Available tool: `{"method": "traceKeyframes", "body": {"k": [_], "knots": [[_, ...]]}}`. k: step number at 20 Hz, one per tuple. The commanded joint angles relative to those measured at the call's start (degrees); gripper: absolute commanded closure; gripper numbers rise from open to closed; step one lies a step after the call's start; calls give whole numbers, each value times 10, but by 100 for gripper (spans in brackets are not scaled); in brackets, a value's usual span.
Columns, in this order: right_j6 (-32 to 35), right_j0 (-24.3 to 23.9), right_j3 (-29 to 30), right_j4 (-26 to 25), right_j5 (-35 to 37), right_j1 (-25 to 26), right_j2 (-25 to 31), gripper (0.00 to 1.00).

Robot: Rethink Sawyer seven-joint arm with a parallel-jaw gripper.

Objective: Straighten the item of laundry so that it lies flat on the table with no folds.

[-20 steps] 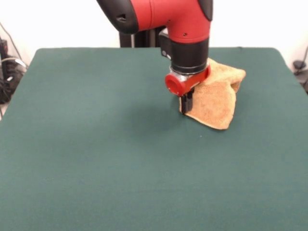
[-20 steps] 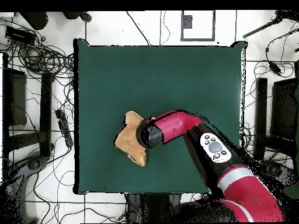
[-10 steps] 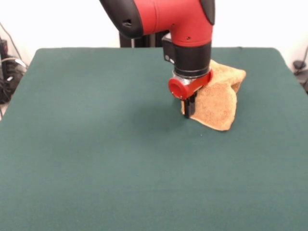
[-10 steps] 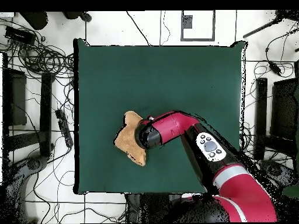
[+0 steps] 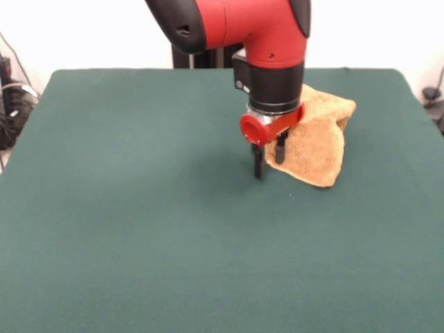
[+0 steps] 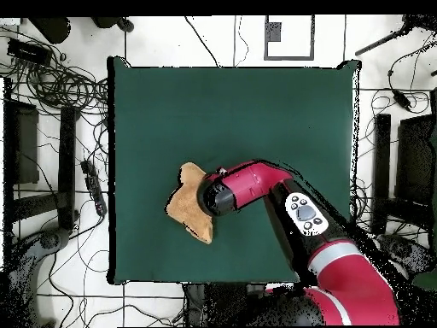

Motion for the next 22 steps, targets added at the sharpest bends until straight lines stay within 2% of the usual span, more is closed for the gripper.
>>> {"method": "traceKeyframes", "body": {"k": [1,10,16,22], "knots": [[37,24,-12,3,-22,61,12,0],[18,8,-8,9,-23,69,27,0],[-123,-81,-1,63,80,144,95,0],[-149,-82,-18,70,126,174,99,0]]}}
